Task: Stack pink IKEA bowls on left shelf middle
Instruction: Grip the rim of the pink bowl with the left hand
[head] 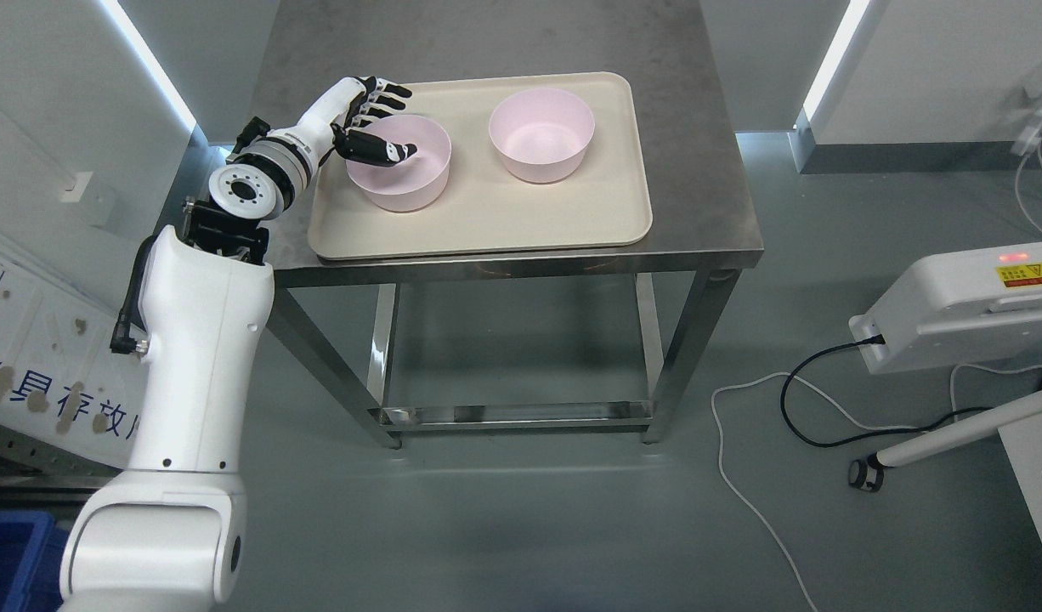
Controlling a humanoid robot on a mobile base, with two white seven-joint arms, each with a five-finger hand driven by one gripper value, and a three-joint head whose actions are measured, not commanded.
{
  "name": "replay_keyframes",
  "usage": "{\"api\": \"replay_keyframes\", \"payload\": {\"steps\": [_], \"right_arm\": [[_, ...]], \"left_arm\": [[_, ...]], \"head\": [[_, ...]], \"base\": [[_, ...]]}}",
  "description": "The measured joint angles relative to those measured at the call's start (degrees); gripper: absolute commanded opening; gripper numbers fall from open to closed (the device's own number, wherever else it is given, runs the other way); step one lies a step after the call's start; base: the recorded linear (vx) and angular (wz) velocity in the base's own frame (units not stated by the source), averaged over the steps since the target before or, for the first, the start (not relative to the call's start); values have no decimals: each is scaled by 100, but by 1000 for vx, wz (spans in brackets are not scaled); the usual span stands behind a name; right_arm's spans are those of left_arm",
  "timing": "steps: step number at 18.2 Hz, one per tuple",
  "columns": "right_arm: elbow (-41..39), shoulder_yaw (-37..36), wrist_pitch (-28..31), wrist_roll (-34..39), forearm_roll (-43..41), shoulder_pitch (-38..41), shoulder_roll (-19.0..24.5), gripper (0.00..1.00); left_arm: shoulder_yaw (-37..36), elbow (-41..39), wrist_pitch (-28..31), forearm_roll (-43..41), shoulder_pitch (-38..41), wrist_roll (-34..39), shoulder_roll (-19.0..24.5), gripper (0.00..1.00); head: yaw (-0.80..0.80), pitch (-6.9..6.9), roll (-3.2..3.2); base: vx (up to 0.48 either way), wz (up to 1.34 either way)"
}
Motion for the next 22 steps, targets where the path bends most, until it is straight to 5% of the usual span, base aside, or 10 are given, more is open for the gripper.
{"api": "replay_keyframes", "payload": {"steps": [8,16,22], "right_arm": [[0,0,-1,-28,0,0,0,100],[0,0,-1,-35,0,0,0,100],[0,0,-1,-63,0,0,0,100]], "left_arm": [[-113,31,-26,-579,-15,-130,68,40],[-255,171,-831,-974,-12,-128,36,12],[-285,298,-1404,-1056,-9,-122,-33,1]], "head": [[0,0,0],[0,0,0],[0,0,0]], "base": [[0,0],[1,8],[0,0]]}}
